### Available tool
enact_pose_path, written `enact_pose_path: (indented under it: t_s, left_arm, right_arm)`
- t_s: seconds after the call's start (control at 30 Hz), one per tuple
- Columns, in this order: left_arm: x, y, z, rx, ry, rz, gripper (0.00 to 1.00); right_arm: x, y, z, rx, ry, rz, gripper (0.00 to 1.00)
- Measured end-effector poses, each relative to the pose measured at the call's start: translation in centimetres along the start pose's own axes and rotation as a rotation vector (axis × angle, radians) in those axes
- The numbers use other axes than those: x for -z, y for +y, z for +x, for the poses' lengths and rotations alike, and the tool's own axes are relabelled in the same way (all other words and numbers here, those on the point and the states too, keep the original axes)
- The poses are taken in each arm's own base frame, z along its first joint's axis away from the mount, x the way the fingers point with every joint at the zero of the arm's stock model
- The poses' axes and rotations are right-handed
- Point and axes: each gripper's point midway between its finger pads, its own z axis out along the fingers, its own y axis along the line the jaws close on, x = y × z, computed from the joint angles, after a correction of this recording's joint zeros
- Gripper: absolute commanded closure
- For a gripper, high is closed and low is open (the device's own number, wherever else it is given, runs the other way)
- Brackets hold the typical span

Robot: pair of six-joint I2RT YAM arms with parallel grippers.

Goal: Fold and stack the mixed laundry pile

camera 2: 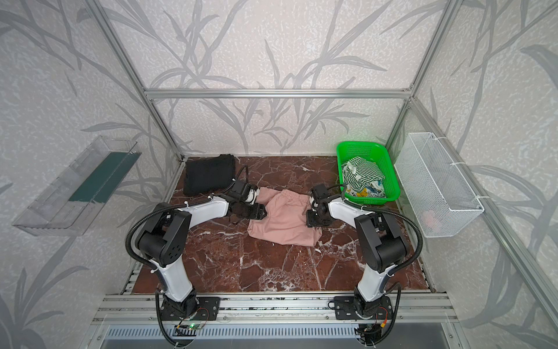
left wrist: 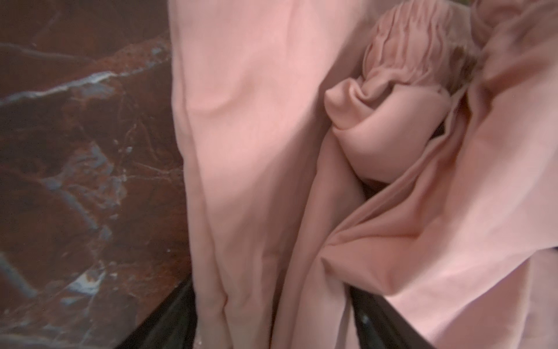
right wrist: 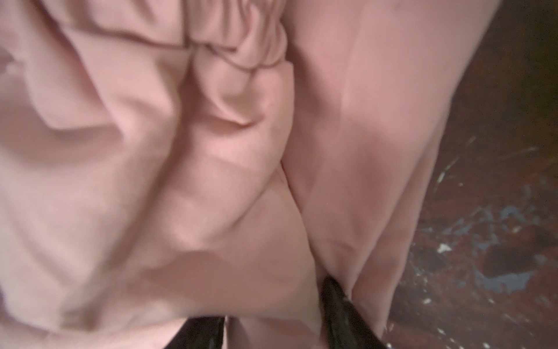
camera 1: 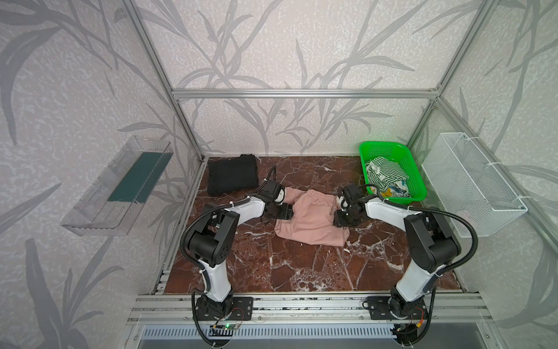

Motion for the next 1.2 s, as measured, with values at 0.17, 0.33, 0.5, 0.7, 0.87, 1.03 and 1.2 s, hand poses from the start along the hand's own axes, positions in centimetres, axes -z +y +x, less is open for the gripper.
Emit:
enact_pose_path:
  t_s: [0.17, 0.33, 0.5, 0.7, 0.87, 1.03, 1.2]
  left_arm:
    - [-0.7, -0.4, -0.1, 0.045, 0.009, 0.047, 0.73]
    - [-1.4, -0.2, -0.3, 0.092, 0.044, 0.032, 0.98]
    - [-0.7, 0.3, -1.4, 0.112, 0.07, -0.052, 1.0]
    - [3.1, 1.4, -8.9, 0.081, -0.037, -0.24, 1.0]
    - [7.9, 2.4, -17.6, 0.014, -0.192, -0.376, 1.0]
    - [11.9, 5.4, -24.1, -0.007, -0.309, -0.493, 1.0]
    - [14.5, 10.9, -27.3, 0.034, -0.372, -0.58, 1.0]
  right_arm:
    - [0.0, 0.0, 0.0, 0.0, -0.001, 0.0, 0.48]
    - [0.1, 0.1, -0.1, 0.004, -0.005, -0.003, 0.37]
    - [2.2, -0.1, 0.1, 0.014, -0.075, 0.006, 0.28]
    - [8.7, 1.1, -1.9, 0.053, -0.284, -0.028, 0.26]
    - [9.6, 1.3, -1.6, 0.058, -0.312, -0.047, 0.26]
    - [8.3, 1.1, 0.1, 0.051, -0.26, -0.065, 0.26]
    - [8.3, 1.6, 0.3, 0.053, -0.249, -0.092, 0.26]
